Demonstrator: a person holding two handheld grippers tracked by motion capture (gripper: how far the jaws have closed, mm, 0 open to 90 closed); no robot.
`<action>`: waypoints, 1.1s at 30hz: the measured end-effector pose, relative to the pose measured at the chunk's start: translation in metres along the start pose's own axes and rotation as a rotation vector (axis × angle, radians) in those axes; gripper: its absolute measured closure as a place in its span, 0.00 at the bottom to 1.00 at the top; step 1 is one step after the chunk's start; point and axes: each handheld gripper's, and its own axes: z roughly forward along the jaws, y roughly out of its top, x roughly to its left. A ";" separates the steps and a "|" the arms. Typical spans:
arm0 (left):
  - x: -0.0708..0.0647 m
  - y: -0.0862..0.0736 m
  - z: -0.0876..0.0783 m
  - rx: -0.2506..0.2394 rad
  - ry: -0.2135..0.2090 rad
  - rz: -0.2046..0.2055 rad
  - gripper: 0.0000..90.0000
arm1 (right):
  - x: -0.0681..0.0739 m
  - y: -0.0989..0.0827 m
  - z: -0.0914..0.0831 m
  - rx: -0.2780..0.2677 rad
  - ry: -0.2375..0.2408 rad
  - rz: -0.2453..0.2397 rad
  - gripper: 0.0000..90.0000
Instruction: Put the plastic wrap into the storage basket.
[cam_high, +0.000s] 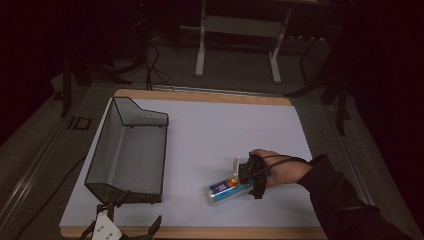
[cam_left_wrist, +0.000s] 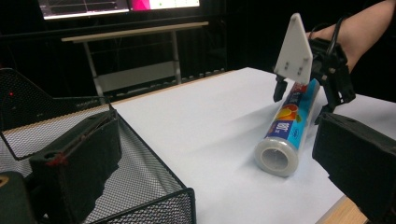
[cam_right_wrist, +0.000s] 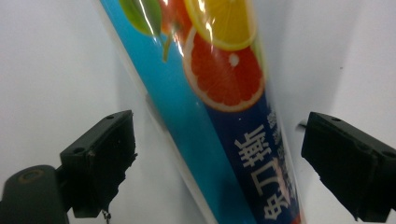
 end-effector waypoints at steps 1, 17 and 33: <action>0.000 0.000 0.000 0.000 -0.001 -0.001 0.02 | -0.001 0.000 0.002 0.014 0.002 -0.009 0.13; 0.000 -0.001 0.001 0.006 -0.001 0.000 0.02 | 0.003 -0.001 0.026 -0.064 -0.029 -0.180 0.28; 0.001 -0.001 0.004 0.016 -0.002 0.002 0.02 | 0.005 -0.004 0.026 -0.085 -0.040 -0.194 0.31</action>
